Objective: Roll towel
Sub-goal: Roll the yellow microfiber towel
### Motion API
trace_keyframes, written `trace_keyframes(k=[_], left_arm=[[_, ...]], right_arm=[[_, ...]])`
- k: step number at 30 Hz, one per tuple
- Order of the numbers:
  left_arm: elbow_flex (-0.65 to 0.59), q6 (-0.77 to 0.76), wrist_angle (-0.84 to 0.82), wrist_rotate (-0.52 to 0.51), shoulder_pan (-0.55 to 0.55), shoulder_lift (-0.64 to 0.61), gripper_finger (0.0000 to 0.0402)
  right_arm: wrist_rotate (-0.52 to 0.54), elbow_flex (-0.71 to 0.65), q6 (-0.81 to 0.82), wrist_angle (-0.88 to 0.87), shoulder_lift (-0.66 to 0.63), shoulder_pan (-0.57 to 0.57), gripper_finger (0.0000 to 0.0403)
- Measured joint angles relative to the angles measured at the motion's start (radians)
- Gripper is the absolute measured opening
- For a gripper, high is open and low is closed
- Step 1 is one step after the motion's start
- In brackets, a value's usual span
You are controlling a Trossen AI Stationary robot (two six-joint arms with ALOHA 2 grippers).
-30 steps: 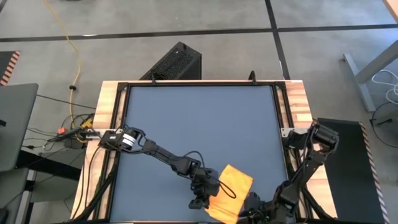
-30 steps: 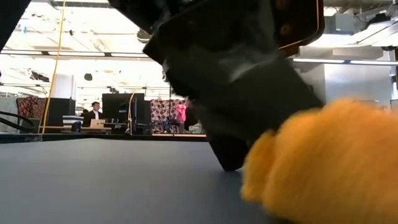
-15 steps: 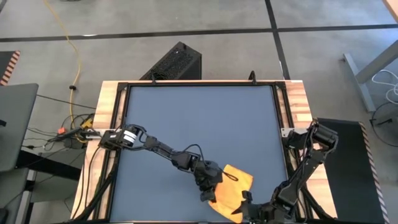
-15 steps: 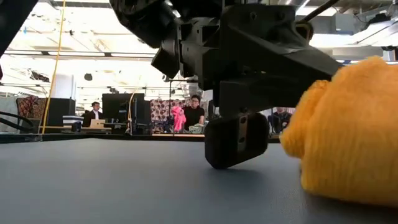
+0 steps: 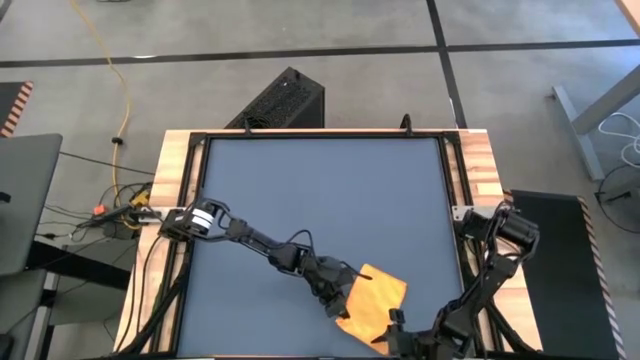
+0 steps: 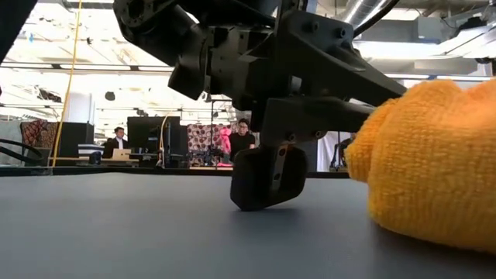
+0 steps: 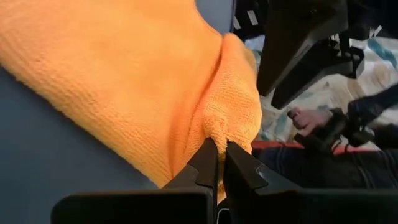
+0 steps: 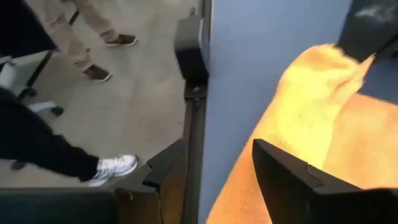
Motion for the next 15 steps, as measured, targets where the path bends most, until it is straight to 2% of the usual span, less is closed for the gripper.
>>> trace_keyframes(k=[9,15], left_arm=[[0.003,-0.061,-0.056,-0.054,-0.025,-0.004,0.0000],[0.004,-0.016,-0.099,-0.111,-0.056,-0.008,0.0001]], right_arm=[[0.003,0.000,0.203,-0.089,0.055,-0.005,0.0163],[0.024,-0.002,0.353,-0.101,0.077,0.002,0.0100]])
